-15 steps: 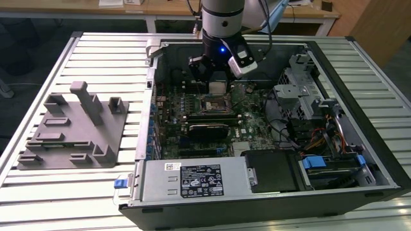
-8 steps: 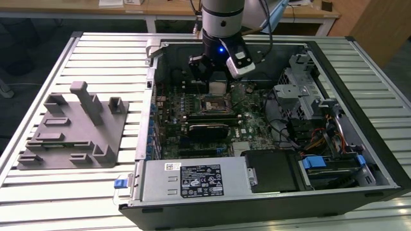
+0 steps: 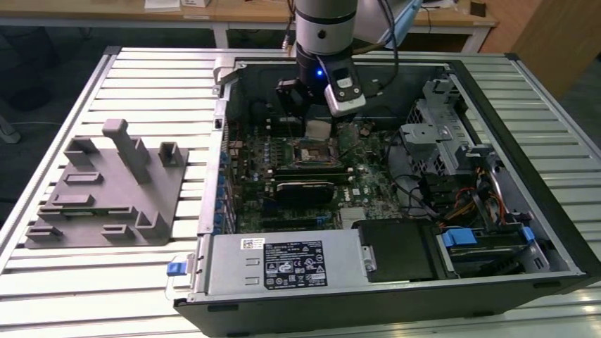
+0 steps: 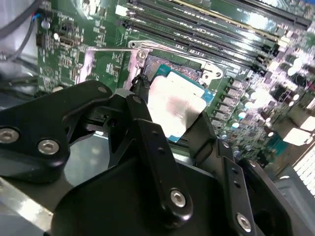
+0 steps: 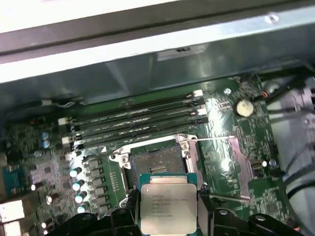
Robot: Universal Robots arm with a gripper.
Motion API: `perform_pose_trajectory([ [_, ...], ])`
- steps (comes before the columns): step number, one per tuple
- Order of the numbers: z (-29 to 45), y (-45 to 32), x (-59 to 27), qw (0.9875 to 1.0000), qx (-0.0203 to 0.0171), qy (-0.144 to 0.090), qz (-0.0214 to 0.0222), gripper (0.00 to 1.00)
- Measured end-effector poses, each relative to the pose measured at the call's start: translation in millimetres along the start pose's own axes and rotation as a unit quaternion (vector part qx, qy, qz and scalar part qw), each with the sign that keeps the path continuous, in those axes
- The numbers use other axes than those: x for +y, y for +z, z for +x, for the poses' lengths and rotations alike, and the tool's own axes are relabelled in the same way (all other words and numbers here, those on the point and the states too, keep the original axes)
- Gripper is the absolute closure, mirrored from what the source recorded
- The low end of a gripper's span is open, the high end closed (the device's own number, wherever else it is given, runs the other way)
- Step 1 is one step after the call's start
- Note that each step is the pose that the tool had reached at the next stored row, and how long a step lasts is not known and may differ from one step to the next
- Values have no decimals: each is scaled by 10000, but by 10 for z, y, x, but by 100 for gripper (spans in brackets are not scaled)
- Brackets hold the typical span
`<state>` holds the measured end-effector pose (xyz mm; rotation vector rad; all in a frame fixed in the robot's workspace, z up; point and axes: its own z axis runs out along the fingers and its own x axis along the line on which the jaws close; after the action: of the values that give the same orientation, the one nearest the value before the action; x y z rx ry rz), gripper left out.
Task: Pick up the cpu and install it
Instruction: 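Place the cpu into insertion slot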
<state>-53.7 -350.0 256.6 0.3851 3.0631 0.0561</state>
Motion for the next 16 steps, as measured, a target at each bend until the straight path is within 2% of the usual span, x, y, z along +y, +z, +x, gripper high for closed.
perform_pose_trajectory([
  [4, 0, 1, 0, 9993, -16, 364, 18, 45],
  [8, 0, 2, 0, 9974, -31, 725, 36, 45],
  [12, 0, 2, 0, 9940, -46, 1088, 54, 45],
  [16, 0, 3, 0, 9894, -62, 1452, 71, 45],
])
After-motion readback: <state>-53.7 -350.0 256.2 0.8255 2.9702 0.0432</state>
